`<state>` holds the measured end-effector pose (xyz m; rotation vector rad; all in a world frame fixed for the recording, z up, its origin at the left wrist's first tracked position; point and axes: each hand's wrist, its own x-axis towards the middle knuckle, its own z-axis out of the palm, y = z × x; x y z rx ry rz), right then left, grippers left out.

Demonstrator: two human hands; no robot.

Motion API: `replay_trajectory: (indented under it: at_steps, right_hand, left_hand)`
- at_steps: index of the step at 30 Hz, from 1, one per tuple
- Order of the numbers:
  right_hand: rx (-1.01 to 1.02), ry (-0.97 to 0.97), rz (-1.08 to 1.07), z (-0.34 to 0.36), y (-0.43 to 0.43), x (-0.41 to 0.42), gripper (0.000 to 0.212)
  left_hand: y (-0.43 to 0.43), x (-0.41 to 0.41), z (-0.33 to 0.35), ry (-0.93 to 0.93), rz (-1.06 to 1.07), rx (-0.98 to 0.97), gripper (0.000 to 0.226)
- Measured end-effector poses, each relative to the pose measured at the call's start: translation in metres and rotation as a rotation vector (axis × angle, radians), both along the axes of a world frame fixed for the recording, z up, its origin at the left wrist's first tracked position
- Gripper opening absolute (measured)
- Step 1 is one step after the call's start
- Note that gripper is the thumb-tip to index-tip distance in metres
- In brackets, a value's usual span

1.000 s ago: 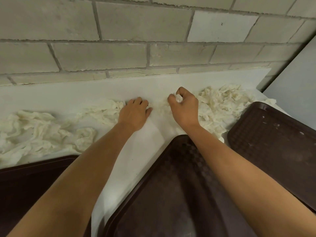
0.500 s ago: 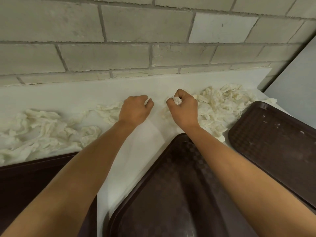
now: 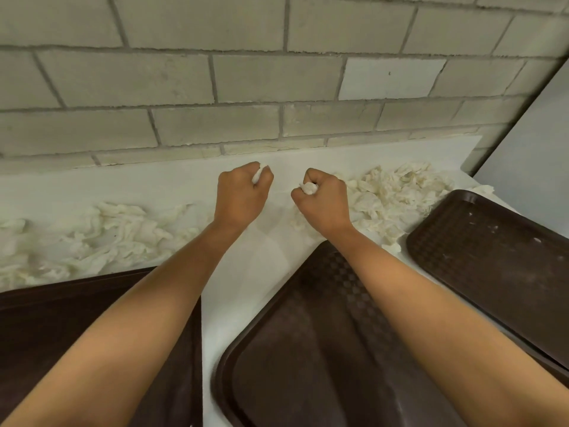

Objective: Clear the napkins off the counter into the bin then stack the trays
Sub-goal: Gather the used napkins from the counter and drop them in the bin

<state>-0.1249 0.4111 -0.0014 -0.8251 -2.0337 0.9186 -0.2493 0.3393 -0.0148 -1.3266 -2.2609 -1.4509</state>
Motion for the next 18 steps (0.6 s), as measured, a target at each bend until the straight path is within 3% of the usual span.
replay_trajectory:
  at_steps: [12,18]
  right_hand:
    - [0.074,0.031,0.054,0.03,-0.038,0.037,0.045]
    - [0.02,-0.006,0.052,0.037,-0.056,0.064,0.041]
  left_hand:
    - [-0.055,0.054,0.037,0.018,-0.025,0.088,0.041]
    - [-0.076,0.085,0.046,-0.027,0.013,-0.015,0.039]
